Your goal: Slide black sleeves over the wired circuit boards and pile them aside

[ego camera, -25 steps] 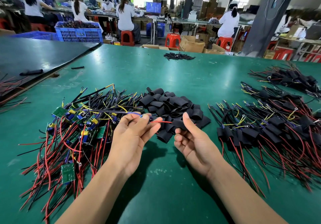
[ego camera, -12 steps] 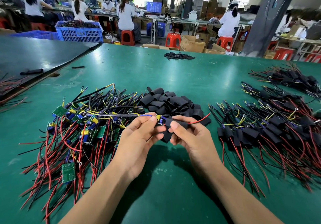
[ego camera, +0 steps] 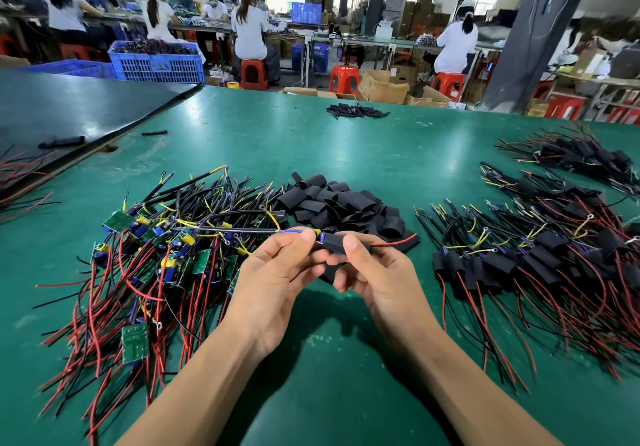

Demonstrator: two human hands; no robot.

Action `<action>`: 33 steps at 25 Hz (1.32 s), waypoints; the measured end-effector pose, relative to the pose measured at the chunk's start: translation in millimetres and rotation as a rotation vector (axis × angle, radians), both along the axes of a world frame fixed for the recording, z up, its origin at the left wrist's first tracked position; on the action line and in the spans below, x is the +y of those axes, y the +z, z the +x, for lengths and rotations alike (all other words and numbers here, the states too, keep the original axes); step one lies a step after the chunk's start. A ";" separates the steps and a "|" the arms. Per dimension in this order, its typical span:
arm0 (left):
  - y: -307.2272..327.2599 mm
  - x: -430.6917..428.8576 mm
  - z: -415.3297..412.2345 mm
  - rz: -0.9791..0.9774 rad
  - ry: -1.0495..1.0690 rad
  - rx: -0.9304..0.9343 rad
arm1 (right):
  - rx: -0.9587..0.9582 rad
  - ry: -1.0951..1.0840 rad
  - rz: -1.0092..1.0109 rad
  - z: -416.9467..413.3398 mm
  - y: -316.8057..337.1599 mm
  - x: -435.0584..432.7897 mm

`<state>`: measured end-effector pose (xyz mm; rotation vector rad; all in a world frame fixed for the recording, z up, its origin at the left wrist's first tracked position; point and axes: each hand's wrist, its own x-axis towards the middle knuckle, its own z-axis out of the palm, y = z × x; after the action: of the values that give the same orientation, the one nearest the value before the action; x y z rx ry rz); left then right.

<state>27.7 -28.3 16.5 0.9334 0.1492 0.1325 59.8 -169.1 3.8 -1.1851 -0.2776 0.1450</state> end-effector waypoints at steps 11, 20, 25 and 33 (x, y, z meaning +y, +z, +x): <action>0.3 0.4 -2.4 0.101 0.008 0.008 | -0.004 -0.007 -0.050 -0.5 -0.4 1.8; -1.3 -1.7 -4.8 0.455 0.084 -0.031 | 0.011 -0.038 -0.151 -0.3 -0.6 0.2; 0.9 -4.2 -6.7 0.490 0.090 -0.061 | 0.070 -0.035 -0.064 3.3 -1.9 0.0; 4.8 -1.8 -10.0 0.656 0.122 -0.097 | 0.188 0.034 0.003 1.3 2.7 -0.2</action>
<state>17.7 -30.1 21.3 1.5684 0.0713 0.3525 61.1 -169.3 6.5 -1.1558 -0.1324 0.2836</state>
